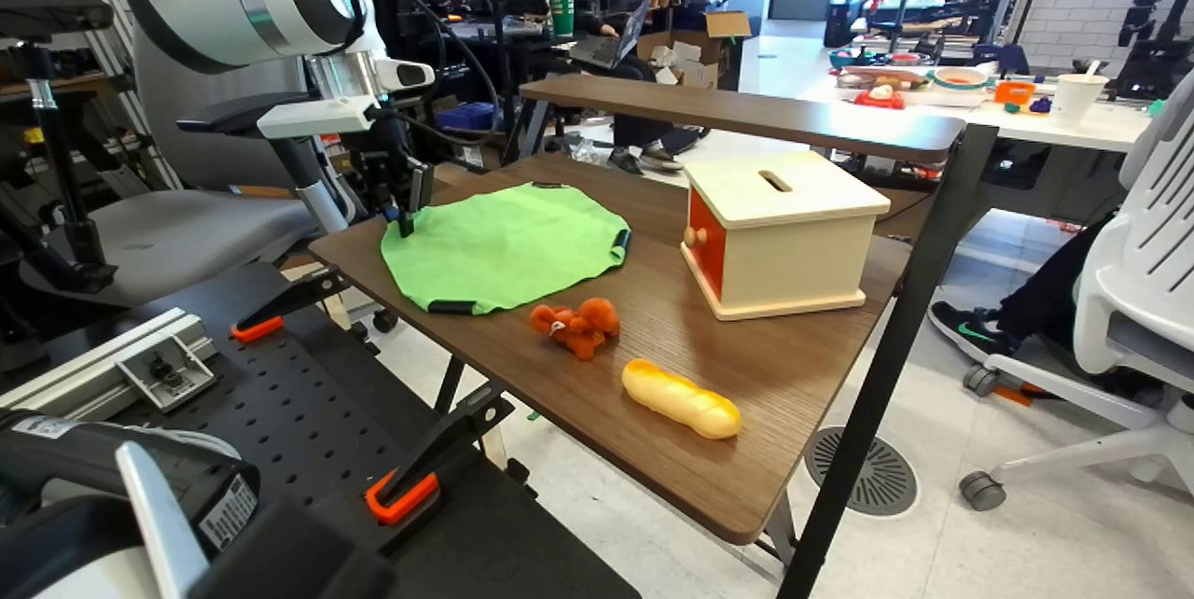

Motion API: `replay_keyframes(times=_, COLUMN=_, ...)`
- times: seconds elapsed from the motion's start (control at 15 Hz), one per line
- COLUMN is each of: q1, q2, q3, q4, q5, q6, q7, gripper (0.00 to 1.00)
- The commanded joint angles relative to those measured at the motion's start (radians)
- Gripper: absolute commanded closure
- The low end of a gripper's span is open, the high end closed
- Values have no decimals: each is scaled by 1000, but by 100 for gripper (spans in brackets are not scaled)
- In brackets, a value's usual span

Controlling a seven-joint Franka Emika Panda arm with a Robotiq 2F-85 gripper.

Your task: Fold the green cloth on the table

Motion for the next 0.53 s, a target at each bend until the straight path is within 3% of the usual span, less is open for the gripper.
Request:
replay_keyframes(times=0.0, q1=-1, q2=-44, q3=1, q4=-15, q5=5, q6=4, q7=-14, gripper=97)
replay_keyframes(times=0.47, q1=-54, q2=-207, q3=41, q4=-49, q5=36, q6=-32, q7=-77, gripper=97)
